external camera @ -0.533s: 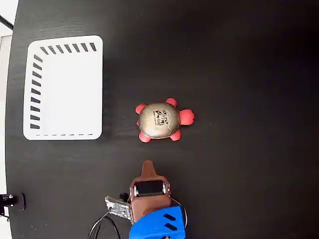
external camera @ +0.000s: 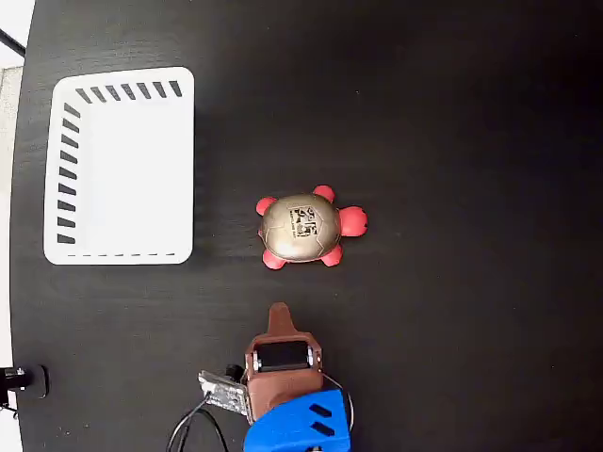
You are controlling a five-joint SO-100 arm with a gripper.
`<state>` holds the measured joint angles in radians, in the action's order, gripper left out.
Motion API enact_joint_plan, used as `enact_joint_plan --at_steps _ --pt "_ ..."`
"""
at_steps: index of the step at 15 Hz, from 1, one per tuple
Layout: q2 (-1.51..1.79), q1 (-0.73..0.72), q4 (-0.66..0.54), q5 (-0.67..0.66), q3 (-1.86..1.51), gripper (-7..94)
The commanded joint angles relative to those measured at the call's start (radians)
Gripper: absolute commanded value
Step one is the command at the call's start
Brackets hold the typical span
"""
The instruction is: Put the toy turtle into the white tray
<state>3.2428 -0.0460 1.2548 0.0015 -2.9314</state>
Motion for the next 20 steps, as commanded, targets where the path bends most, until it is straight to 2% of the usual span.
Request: enact_joint_plan --at_steps 1,9,12,14,20 --pt "0.009 -0.009 0.006 0.003 0.011 0" --pt "0.003 -0.018 -0.002 -0.002 0.011 0" --pt "-0.209 -0.04 -0.135 -0.003 0.057 0" --pt "-0.436 -0.032 -0.163 -0.017 0.215 0" --pt "-1.063 0.124 0.017 -0.129 0.798 0"
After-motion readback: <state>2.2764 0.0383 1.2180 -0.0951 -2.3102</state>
